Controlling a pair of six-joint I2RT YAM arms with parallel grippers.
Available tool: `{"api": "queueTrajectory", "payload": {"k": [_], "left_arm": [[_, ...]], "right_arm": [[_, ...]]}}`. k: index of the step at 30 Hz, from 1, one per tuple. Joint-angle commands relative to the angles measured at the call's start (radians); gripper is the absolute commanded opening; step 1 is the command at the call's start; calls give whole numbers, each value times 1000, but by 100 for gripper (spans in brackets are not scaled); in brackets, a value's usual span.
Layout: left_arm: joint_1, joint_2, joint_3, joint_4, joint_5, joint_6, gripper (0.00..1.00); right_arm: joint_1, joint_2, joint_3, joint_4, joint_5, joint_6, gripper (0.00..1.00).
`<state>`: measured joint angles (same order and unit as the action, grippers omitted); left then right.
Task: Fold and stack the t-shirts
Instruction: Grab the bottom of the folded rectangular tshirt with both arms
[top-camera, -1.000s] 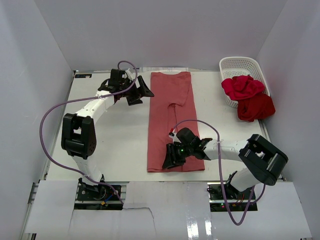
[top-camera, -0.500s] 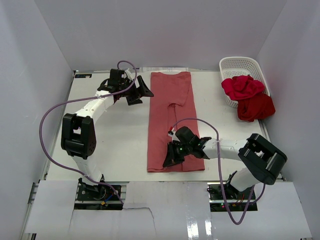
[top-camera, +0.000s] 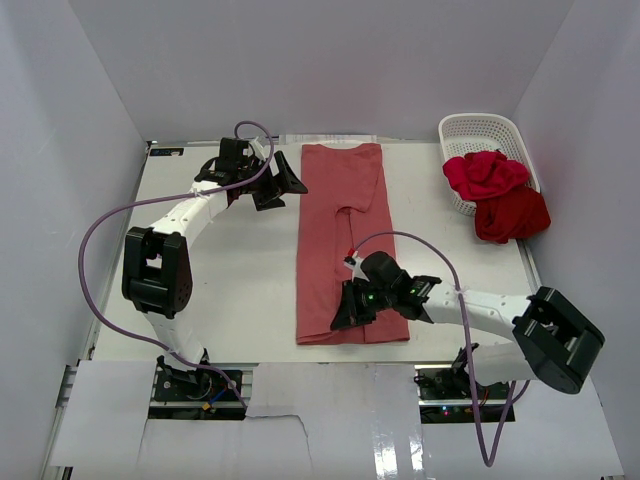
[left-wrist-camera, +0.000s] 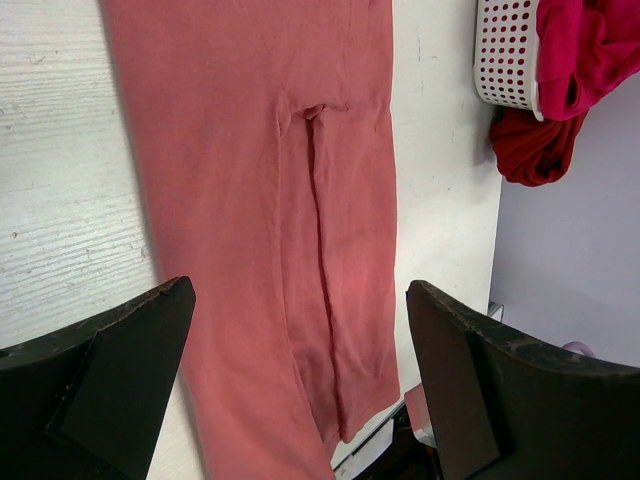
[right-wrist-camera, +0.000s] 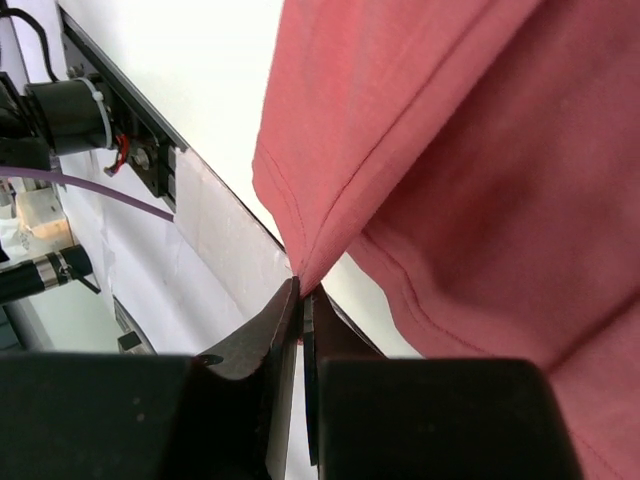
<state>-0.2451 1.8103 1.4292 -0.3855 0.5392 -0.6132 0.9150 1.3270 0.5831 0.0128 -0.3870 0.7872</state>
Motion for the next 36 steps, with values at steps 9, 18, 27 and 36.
{"api": "queueTrajectory", "payload": {"k": [9,18,27,36], "left_arm": [[4,-52,-9,8,22,9,98],[6,-45,-6,8,27,12,98],[6,-28,2,-7,34,16,98],[3,-16,-10,-18,61,10,98]], "right_arm": [[5,-112,-86,-60,36,29,8],[5,3,-115,7,37,23,8],[5,46,-109,-57,71,-3,11],[8,-34,9,-310,216,-54,43]]}}
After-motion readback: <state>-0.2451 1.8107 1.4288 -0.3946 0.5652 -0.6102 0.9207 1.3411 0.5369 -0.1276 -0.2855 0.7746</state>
